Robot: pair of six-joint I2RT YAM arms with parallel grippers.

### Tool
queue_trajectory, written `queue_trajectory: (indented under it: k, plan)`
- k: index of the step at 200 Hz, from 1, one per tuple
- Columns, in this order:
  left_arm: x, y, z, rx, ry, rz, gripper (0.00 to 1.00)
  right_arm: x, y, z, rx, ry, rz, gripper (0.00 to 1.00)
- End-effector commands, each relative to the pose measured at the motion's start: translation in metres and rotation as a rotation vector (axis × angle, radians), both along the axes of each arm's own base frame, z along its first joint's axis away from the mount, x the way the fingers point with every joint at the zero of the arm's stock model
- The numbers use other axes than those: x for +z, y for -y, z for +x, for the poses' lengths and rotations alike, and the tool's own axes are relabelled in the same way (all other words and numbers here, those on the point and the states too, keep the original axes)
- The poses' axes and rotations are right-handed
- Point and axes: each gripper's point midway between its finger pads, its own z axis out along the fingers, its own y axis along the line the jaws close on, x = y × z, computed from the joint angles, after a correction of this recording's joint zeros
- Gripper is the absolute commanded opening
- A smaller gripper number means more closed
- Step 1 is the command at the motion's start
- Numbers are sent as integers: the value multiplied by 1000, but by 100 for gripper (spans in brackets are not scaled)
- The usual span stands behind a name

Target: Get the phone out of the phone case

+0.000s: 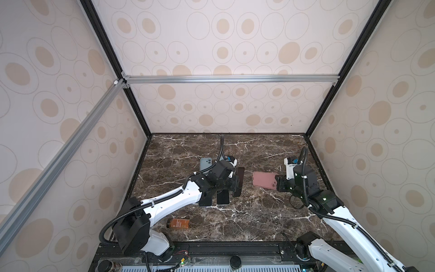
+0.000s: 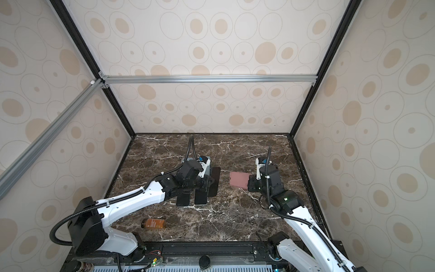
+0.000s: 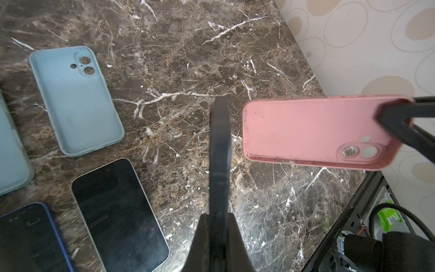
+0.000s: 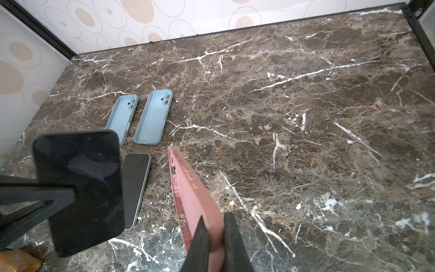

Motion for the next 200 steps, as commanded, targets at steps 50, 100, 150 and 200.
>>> queue_trajectory:
  k: [50,100,150,200]
  plan:
    - [16,37,15,-91,-132,-396,0,-5,11,3,-139,-24,160,0]
    - [-8,42,17,-124,-276,-419,0,-27,13,6,-189,-119,154,0]
    - [-40,41,22,-55,-371,-399,0,-42,22,9,-245,-167,112,0]
    - [-56,40,30,-13,-415,-398,0,-53,15,7,-178,-192,77,0]
